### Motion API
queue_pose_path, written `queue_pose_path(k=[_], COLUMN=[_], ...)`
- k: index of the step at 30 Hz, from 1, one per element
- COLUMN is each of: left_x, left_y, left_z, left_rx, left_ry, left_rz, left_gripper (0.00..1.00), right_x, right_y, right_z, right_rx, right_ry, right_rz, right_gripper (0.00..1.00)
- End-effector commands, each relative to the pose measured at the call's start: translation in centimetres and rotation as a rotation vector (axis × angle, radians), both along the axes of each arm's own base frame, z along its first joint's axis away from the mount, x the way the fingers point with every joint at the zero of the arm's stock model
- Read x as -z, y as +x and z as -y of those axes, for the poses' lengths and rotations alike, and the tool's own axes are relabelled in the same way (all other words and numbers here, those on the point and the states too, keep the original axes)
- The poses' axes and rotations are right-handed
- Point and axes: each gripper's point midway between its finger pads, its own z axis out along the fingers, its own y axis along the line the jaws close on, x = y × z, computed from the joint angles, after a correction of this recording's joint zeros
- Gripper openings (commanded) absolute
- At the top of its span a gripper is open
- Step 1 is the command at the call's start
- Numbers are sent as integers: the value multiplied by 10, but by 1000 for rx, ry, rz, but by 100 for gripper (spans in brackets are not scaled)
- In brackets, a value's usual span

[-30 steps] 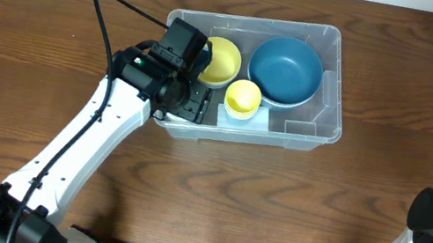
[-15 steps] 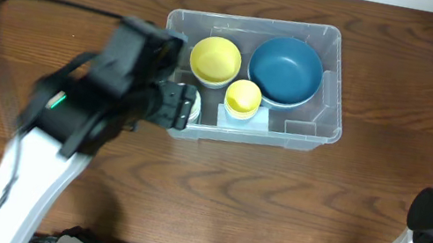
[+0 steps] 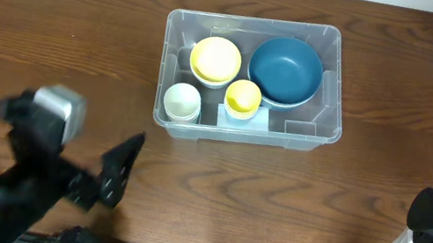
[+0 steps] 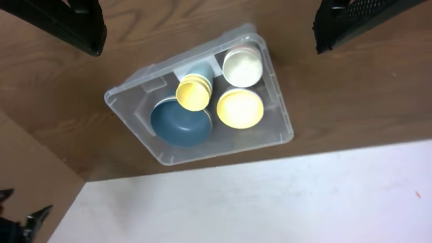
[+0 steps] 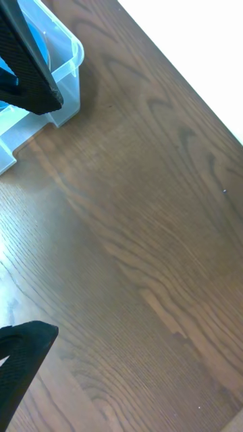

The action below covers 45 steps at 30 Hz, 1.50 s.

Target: Pack container

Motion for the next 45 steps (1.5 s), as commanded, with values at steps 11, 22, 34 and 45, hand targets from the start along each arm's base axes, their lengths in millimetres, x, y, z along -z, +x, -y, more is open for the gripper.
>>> queue_pose_path(k=[11,22,34,45], left_x=[34,79,125,180], left_y=[-78,-105,-14,57], left_z=[-63,-82,-52,-34], left_rx=[-69,-246,-237,-197], left_ry=[257,187,78,34], left_rz=[66,120,321,435], left_gripper=[98,98,98,98], right_x=[3,3,3,3], right_y=[2,2,2,2], right_z=[3,3,3,3], right_rx=[18,18,18,18], right_ry=[6,6,6,6], right_rz=[-2,-2,-2,-2], right_gripper=[99,99,99,99])
